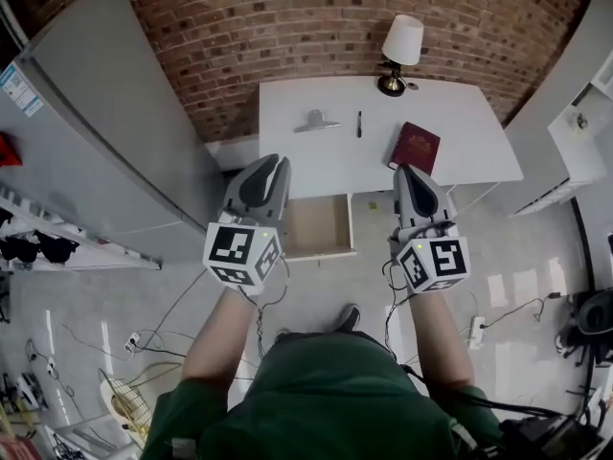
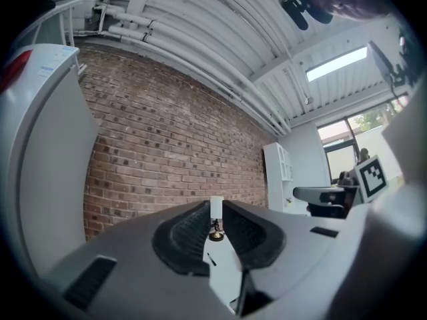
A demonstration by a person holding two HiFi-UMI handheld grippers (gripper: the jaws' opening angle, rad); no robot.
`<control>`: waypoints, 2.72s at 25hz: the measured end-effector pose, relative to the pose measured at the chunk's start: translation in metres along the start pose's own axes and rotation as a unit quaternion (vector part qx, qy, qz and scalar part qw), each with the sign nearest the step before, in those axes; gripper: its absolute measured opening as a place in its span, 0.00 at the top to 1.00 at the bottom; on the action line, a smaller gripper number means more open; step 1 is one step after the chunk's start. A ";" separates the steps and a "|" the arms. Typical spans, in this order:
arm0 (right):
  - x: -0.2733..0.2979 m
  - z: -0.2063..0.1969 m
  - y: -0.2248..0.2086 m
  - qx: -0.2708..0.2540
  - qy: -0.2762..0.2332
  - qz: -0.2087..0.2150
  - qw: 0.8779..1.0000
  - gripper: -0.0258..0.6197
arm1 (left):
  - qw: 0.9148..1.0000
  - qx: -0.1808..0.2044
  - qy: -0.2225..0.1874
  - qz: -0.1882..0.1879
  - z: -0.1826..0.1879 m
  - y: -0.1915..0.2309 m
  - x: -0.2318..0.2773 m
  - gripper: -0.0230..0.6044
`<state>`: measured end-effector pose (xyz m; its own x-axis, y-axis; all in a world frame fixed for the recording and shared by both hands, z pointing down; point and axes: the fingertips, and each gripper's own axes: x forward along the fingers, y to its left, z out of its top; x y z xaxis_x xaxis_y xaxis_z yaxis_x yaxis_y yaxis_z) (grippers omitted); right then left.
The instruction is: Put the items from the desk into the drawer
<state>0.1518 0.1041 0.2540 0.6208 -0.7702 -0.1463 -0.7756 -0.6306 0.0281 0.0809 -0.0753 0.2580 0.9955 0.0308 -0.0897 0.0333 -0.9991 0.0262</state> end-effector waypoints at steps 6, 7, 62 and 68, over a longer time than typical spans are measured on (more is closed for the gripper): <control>0.012 -0.022 -0.056 0.020 0.026 0.046 0.998 0.96 | 0.999 0.004 0.025 0.037 -0.017 -0.032 0.036 0.88; 0.014 -0.027 -0.063 0.023 0.033 0.052 0.998 0.96 | 0.999 0.004 0.030 0.043 -0.021 -0.036 0.039 0.88; 0.368 -0.351 -0.119 -0.037 0.329 0.275 0.903 0.85 | 0.949 -0.063 0.139 0.275 -0.157 0.130 0.117 0.88; 0.394 -0.405 -0.102 -0.047 0.376 0.311 0.872 0.84 | 0.930 -0.067 0.144 0.331 -0.164 0.130 0.094 0.88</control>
<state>0.5215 -0.1739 0.5942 0.0106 -0.7890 0.6143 -0.9979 -0.0474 -0.0435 0.1932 -0.1973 0.4163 0.7835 -0.5642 0.2603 -0.6042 -0.7896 0.1073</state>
